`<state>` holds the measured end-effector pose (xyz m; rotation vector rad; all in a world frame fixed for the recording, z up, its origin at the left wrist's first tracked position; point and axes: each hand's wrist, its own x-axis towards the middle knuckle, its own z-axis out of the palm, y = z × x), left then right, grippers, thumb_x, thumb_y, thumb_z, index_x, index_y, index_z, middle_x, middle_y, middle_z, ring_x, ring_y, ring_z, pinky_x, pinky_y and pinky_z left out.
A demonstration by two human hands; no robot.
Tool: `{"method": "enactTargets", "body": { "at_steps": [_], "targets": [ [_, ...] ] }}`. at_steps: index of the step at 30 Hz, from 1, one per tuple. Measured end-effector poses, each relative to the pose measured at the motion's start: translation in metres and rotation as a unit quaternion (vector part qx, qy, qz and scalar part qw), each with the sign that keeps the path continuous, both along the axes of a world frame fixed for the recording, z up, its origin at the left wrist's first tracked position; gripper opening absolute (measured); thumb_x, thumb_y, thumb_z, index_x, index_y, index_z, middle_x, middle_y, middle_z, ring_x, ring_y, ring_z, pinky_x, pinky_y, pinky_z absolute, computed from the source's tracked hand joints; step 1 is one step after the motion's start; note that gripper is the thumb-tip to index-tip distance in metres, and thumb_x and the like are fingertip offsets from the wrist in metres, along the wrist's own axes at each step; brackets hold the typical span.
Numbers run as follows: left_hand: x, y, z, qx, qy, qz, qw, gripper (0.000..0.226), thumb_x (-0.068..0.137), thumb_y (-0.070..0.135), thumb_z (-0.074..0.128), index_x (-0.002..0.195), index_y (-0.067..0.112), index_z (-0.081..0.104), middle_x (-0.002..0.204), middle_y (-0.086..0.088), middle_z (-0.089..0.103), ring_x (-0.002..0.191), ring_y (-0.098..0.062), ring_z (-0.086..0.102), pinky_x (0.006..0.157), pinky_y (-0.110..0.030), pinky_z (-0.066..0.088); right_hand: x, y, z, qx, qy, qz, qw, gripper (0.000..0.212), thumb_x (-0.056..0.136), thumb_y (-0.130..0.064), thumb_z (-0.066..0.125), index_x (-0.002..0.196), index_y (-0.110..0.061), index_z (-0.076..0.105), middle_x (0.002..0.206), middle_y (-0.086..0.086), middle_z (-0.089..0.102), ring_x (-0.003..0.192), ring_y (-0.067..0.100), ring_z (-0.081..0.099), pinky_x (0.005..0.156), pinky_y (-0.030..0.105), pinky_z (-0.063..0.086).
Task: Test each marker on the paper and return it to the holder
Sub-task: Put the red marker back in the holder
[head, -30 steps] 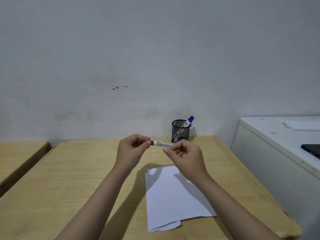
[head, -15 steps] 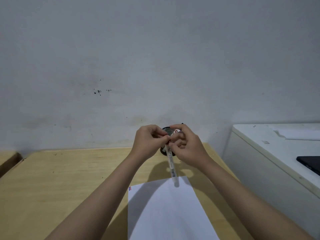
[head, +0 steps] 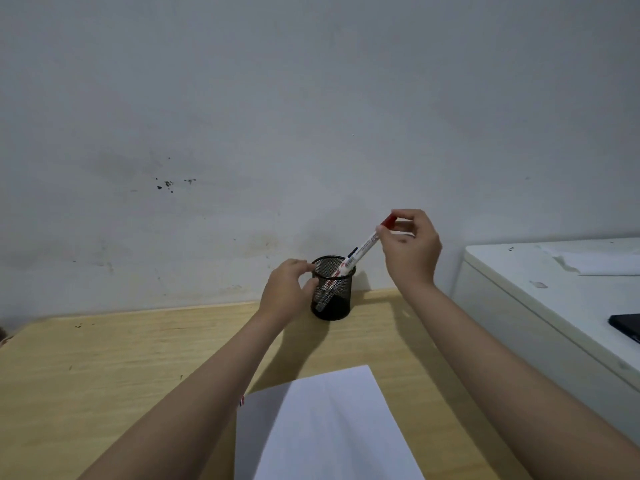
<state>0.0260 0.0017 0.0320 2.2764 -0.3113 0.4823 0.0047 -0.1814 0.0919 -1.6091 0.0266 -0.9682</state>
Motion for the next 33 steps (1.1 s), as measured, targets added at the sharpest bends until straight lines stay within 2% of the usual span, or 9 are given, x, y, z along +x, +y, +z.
{"method": "enactTargets", "body": {
  "at_steps": [3,7,10,15,20,23,28,31,33],
  "targets": [
    [0.004,-0.003,-0.009,0.049,0.006,-0.018,0.999,0.03,0.085,0.017,0.058,0.115,0.014,0.066,0.123,-0.008,0.061,0.115,-0.024,0.056,0.093,-0.027,0.039,0.011,0.009,-0.012,0.005,0.034,0.009,0.999,0.023,0.073,-0.006,0.07,0.086,-0.023,0.06,0.078,0.005,0.068,0.063,0.019,0.068,0.064,0.027,0.053],
    [0.008,-0.008,-0.015,0.043,-0.026,-0.006,0.999,0.026,0.085,0.019,0.059,0.108,0.011,0.068,0.113,-0.009,0.066,0.106,-0.026,0.06,0.089,-0.032,0.046,0.028,0.015,-0.028,-0.062,0.11,0.019,0.992,0.019,0.073,-0.004,0.069,0.088,-0.013,0.06,0.062,0.001,0.06,0.058,0.011,0.058,0.052,0.004,0.04],
    [0.011,-0.015,-0.019,0.006,-0.042,0.019,0.999,0.024,0.083,0.026,0.064,0.096,0.008,0.071,0.105,-0.009,0.068,0.1,-0.026,0.062,0.084,-0.033,0.048,0.038,0.018,-0.043,-0.114,0.18,0.035,0.976,0.016,0.072,-0.002,0.065,0.086,-0.007,0.058,0.062,0.005,0.06,0.058,0.017,0.055,0.046,0.01,0.038],
    [0.013,-0.032,-0.019,-0.164,0.006,0.084,0.983,0.023,0.075,0.028,0.073,0.08,0.006,0.07,0.096,-0.01,0.07,0.097,-0.023,0.061,0.08,-0.023,0.039,0.053,0.019,-0.054,-0.164,0.206,0.015,0.965,0.018,0.073,-0.012,0.067,0.088,-0.007,0.058,0.088,0.012,0.063,0.082,0.025,0.059,0.065,0.03,0.046],
    [0.017,-0.032,-0.02,-0.18,0.018,0.089,0.979,0.025,0.072,0.029,0.076,0.079,0.006,0.07,0.095,-0.008,0.07,0.098,-0.02,0.061,0.079,-0.02,0.037,0.066,0.018,-0.046,-0.23,0.243,-0.058,0.941,0.034,0.083,-0.031,0.059,0.112,-0.014,0.06,0.116,0.014,0.051,0.111,0.031,0.051,0.091,0.044,0.045],
    [0.016,-0.033,-0.021,-0.172,0.014,0.092,0.981,0.025,0.073,0.031,0.075,0.08,0.007,0.069,0.096,-0.008,0.07,0.097,-0.02,0.062,0.077,-0.02,0.037,0.073,0.02,-0.041,-0.276,0.285,-0.055,0.916,0.031,0.084,-0.032,0.057,0.109,-0.016,0.064,0.119,0.015,0.05,0.116,0.035,0.045,0.094,0.044,0.039],
    [0.014,-0.034,-0.021,-0.152,-0.004,0.097,0.984,0.029,0.075,0.034,0.072,0.083,0.007,0.069,0.095,-0.009,0.069,0.093,-0.022,0.061,0.077,-0.026,0.042,0.071,0.029,-0.036,-0.304,0.235,-0.066,0.921,0.016,0.079,-0.032,0.063,0.089,-0.02,0.067,0.105,0.007,0.06,0.109,0.031,0.047,0.089,0.04,0.035],
    [0.012,-0.034,-0.019,-0.127,-0.007,0.105,0.986,0.029,0.077,0.036,0.07,0.082,0.007,0.069,0.092,-0.01,0.069,0.088,-0.026,0.062,0.078,-0.036,0.048,0.063,0.035,-0.03,-0.262,0.19,0.008,0.946,0.004,0.076,-0.025,0.066,0.077,-0.024,0.063,0.073,-0.006,0.065,0.095,0.023,0.058,0.088,0.038,0.042],
    [0.01,-0.035,-0.015,-0.084,0.005,0.117,0.99,0.031,0.08,0.037,0.065,0.084,0.007,0.068,0.089,-0.012,0.069,0.084,-0.032,0.062,0.073,-0.039,0.049,0.052,0.036,-0.025,-0.202,0.153,0.054,0.966,0.007,0.074,-0.019,0.065,0.075,-0.022,0.059,0.059,-0.006,0.063,0.076,0.02,0.066,0.08,0.04,0.051]
  ]
}}
